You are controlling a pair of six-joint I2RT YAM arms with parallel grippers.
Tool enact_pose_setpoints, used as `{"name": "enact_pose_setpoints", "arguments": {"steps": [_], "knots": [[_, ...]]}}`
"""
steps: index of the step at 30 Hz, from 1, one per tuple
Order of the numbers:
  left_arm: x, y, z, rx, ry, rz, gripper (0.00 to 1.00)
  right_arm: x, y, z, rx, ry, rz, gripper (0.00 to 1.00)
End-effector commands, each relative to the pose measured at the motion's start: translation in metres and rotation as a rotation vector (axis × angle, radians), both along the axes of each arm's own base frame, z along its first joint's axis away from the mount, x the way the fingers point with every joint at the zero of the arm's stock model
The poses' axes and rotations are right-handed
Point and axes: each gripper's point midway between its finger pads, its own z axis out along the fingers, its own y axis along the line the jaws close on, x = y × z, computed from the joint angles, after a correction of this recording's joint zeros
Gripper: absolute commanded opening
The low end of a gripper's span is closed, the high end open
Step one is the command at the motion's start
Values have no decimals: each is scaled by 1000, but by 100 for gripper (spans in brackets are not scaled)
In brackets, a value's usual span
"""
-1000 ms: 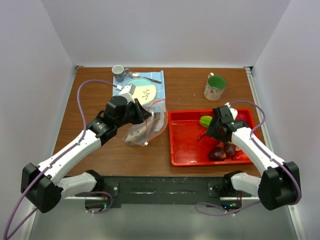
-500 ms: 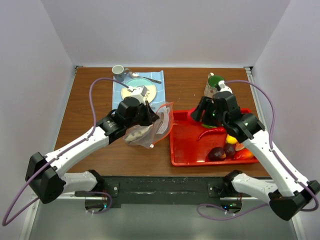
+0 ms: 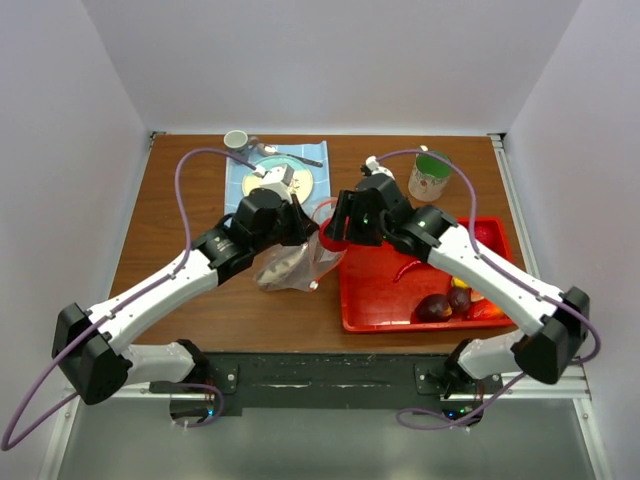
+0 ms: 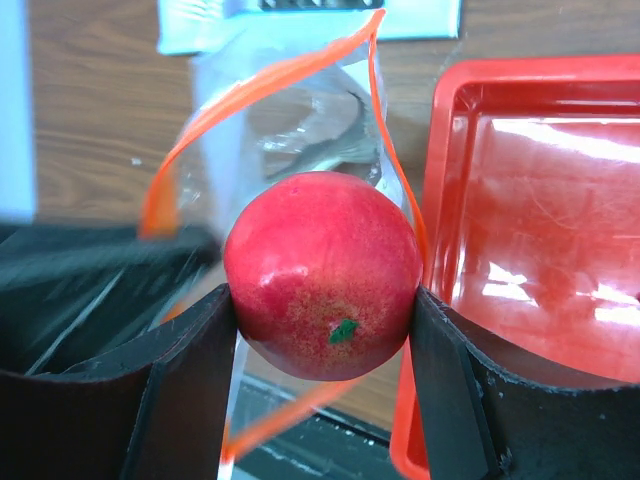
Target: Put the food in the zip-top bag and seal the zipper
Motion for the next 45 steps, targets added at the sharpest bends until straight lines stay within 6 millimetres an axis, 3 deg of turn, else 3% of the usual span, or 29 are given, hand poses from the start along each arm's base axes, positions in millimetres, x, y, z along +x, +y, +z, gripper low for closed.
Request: {"name": "enact_pose_setpoints", "arguments": {"steps": [1,2,10,14,17,20,23,25,26,28,29,38,43,45], "knots": [[0,-3,42,-78,-74,14,0,19,13,10,26,-45,-34,48],[0,0,45,-80,-83,24,0,20,12,10,19,-47,-38,62],[2,0,41,-74,-82,34,0,18,3,25,-12,-77,-30,99],[6,-2,40,-88,-82,36,0,14,-14,37,-68,-92,-52,99],[7,-1,37,-91,-74,41,0,3,-54,37,-170,-77,-138,99],[8,0,36,-102,-75,42,0,-18,-120,24,-291,-31,-291,99],[8,0,36,-121,-76,26,0,-47,-167,1,-293,25,-394,99],[8,-1,37,-124,-75,14,0,-61,-189,-17,-300,70,-459,99],[8,-1,39,-129,-79,12,0,-72,-198,-38,-315,116,-494,99],[8,-2,40,-131,-83,5,0,-85,-213,-52,-327,143,-544,99],[8,-2,40,-132,-84,0,0,-93,-218,-68,-340,184,-580,99],[6,-3,39,-132,-83,-16,0,-109,-241,-122,-457,267,-682,99],[6,-4,36,-134,-77,-16,0,-104,-237,-143,-467,276,-660,99],[7,-4,34,-133,-74,-14,0,-97,-226,-150,-422,277,-642,99]]}}
